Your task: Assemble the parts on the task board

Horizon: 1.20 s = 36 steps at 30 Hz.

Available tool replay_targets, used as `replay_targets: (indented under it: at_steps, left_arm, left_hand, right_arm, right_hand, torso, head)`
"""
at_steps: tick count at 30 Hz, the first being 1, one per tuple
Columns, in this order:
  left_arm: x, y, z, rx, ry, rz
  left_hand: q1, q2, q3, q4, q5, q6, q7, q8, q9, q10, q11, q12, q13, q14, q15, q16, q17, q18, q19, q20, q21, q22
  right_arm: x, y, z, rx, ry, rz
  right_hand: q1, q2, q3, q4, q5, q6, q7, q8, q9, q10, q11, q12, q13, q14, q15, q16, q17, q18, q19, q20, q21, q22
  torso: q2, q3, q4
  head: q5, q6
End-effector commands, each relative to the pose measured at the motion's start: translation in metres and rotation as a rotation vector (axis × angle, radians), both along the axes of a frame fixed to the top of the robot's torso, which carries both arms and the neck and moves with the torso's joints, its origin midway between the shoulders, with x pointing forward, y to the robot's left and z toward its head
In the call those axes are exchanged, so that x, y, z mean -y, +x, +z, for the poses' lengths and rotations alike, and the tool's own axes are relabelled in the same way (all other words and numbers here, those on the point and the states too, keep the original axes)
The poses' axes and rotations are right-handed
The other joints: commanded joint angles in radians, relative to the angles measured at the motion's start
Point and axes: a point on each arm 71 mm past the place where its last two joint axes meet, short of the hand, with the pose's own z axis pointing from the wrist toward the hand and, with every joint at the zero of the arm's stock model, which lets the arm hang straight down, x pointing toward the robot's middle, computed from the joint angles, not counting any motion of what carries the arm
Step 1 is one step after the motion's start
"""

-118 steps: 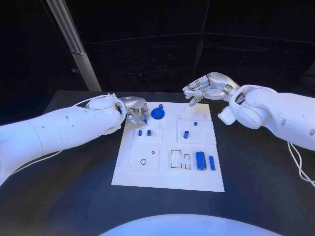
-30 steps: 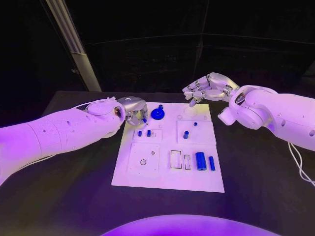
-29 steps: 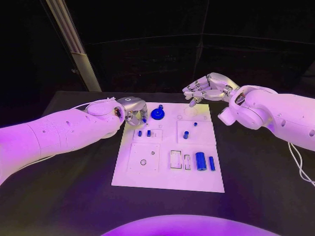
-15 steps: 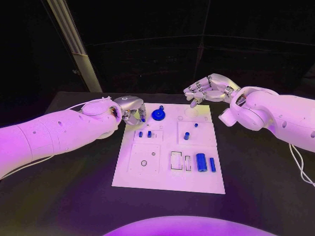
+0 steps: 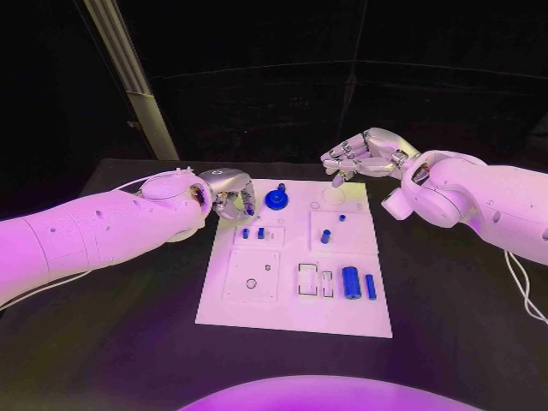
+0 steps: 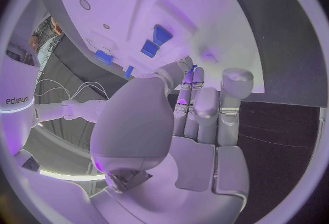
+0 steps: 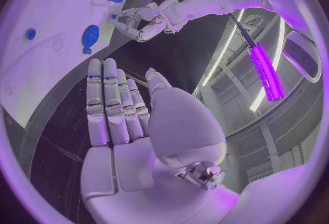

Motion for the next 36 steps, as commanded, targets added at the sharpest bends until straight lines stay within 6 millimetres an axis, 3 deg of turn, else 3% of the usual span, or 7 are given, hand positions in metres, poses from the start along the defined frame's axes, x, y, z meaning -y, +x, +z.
replay_targets:
  at_steps: [1,36]
  left_arm:
    - [0.0024,-0.0008,-0.0012,-0.035,0.010,-0.004]
    - [0.0088,0.0021,0.0006,0.002,-0.012,-0.012]
  left_hand:
    - [-0.001,0.004,0.005,0.001,-0.003,0.001,-0.004,-0.004,0.000,0.007,0.001,-0.003,-0.001,0.006,0.002,0.002,0.001,-0.006,0.006,-0.001,0.004,0.001]
    - [-0.002,0.006,0.012,0.002,-0.003,0.004,-0.005,-0.008,0.000,0.018,0.000,-0.016,0.001,0.014,0.001,0.007,0.017,-0.009,0.012,-0.001,0.018,0.011]
  right_arm:
    - [-0.0007,0.0000,0.0024,0.015,0.008,0.001]
    - [-0.0012,0.0000,0.0024,0.015,0.008,0.003]
  right_hand:
    - [-0.008,0.004,0.000,0.004,-0.002,-0.002,0.002,0.002,0.001,-0.007,-0.001,0.004,0.000,0.002,0.007,-0.002,-0.001,0.013,0.009,0.000,-0.006,0.000]
    - [-0.008,0.004,0.000,0.005,-0.003,-0.001,0.002,0.003,0.001,-0.007,-0.002,0.004,0.000,0.003,0.007,-0.002,-0.001,0.013,0.010,0.000,-0.006,0.000]
  torso:
    - [0.000,-0.0004,-0.0021]
    - [0.000,-0.0001,-0.0007]
  head:
    - [0.002,-0.001]
    - [-0.001,-0.003]
